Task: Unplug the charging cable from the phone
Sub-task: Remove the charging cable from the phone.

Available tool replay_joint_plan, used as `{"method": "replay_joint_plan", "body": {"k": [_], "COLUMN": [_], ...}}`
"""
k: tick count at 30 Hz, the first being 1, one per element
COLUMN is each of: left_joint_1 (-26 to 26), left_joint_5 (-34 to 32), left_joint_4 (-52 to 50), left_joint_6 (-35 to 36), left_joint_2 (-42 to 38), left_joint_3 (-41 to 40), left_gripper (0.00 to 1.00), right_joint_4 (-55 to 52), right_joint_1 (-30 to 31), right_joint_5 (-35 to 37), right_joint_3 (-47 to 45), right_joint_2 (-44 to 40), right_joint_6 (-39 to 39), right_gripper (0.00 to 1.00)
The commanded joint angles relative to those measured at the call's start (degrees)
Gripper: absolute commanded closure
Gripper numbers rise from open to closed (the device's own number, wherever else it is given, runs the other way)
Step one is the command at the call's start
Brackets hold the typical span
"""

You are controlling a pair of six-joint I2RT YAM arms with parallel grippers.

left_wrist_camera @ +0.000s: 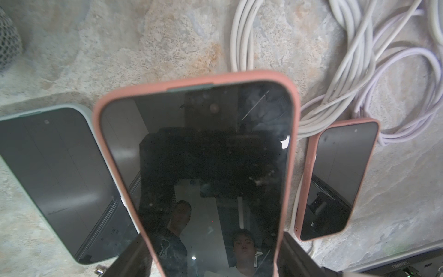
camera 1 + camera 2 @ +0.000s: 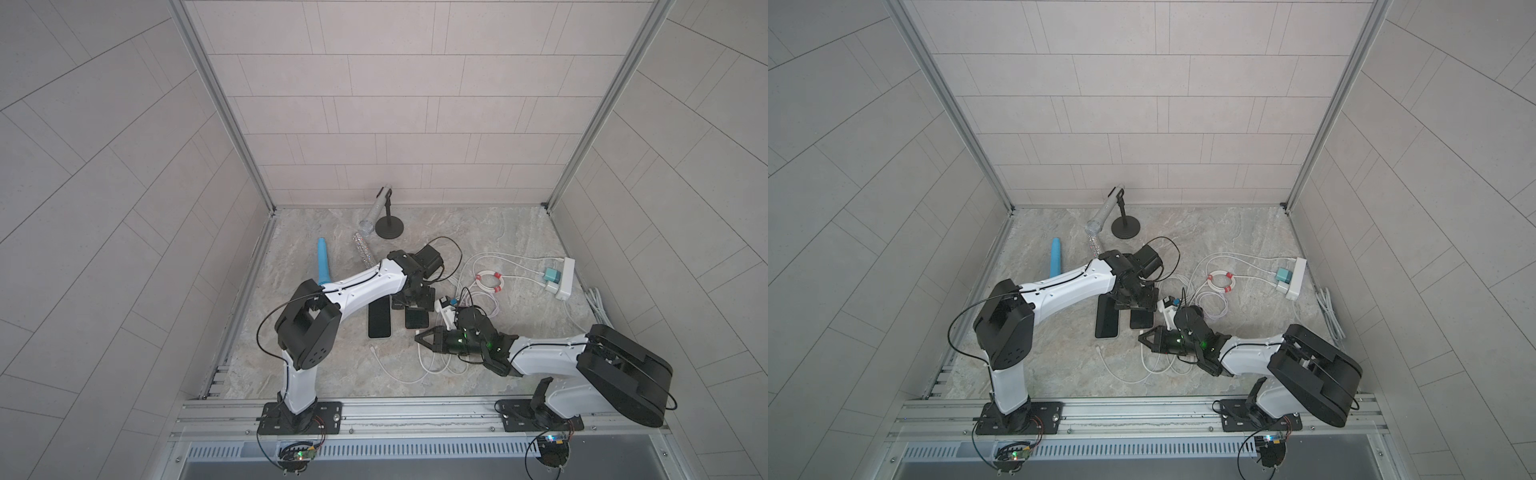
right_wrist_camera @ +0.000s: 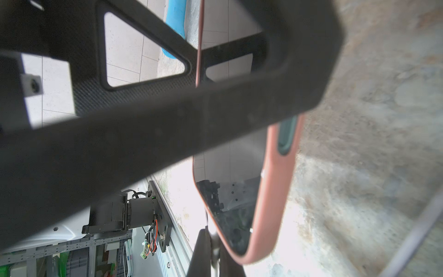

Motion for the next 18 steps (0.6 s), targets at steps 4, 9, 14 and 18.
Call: {"method": "replay_joint_plan", "body": {"k": [4,9,14,18], "left_joint_1": [0.74,1.21,1.84,2.22], "left_joint_5": [-0.4,-0.83,-1.16,-1.3], "left_joint_4": [0.18,-0.22,-0.31,-0.2], "left_joint_6": [-0.09,0.13,0.16,0.29], "left_joint_2": [-1.06,-0.35,0.13,0.49], "left_joint_3": [3.42,4.28,4.65,4.66], "left_gripper": [1.0,1.0,1.0,1.0], "right_joint_4": [3.1,3.59,4.88,5.48], "right_joint_1": [0.52,0.97,1.46,1.68], "right_joint_5": [-0.88,-0.88,-0.88,-0.74], "right_joint_3": [-0.87,-0.92,-1.38,-1.67], "right_joint_2": [0.27,0.64,1.42,1.72], "right_joint_6": [-0.03,0.23,0.94,1.29], "right_gripper": [1.0,1.0,1.0,1.0]}}
